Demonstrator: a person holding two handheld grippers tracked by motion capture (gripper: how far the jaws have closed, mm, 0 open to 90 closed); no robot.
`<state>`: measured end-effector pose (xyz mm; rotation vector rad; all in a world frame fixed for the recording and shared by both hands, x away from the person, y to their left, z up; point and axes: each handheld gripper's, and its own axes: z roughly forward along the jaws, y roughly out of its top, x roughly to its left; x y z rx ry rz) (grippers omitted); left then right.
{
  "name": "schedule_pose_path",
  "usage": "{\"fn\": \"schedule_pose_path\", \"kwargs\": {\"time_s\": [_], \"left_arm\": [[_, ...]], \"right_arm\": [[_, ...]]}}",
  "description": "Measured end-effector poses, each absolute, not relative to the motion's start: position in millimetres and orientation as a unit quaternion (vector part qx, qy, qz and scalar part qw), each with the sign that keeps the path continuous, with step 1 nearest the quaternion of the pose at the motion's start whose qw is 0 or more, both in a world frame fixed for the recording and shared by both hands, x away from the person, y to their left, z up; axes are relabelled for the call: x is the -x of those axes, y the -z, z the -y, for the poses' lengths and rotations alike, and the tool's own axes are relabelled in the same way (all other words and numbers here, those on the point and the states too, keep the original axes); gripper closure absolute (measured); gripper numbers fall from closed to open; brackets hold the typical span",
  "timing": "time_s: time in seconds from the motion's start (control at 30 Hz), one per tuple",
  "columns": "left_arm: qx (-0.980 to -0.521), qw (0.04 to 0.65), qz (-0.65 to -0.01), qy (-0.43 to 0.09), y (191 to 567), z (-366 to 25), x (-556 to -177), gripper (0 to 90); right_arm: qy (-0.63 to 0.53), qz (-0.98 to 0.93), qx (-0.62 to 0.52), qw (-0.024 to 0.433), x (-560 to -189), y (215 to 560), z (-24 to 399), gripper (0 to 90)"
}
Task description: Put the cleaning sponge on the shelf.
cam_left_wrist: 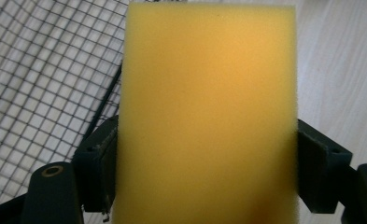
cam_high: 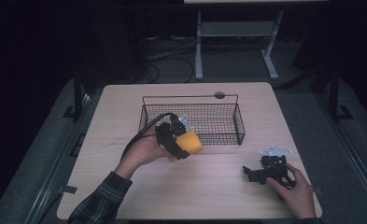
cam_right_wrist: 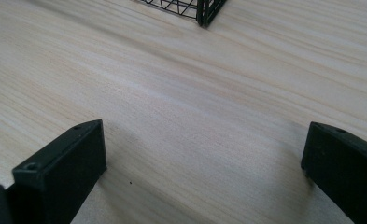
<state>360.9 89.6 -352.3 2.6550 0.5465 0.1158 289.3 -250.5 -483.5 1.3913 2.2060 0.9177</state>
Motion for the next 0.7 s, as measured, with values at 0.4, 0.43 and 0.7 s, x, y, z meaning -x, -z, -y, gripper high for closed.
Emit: {"fn": "schedule_pose_path", "kwargs": {"time_s": [0.4, 0.43, 0.7], "left_arm": [[-0.949, 0.214, -0.224, -0.054, 343.8, -104.3, -380.3, 22.0], [-0.949, 0.214, -0.227, -0.055, 343.7, -105.4, -382.1, 22.0], [-0.944, 0.21, -0.247, -0.058, 344.9, -114.7, -397.1, 22.0]], "right_arm": [[-0.326, -0.784, -0.495, 0.187, -289.3, 483.5, 250.4, 0.0], [-0.326, -0.784, -0.495, 0.187, -289.3, 483.5, 250.4, 0.0], [-0.326, -0.783, -0.495, 0.188, -289.3, 483.6, 250.4, 0.0]]}}
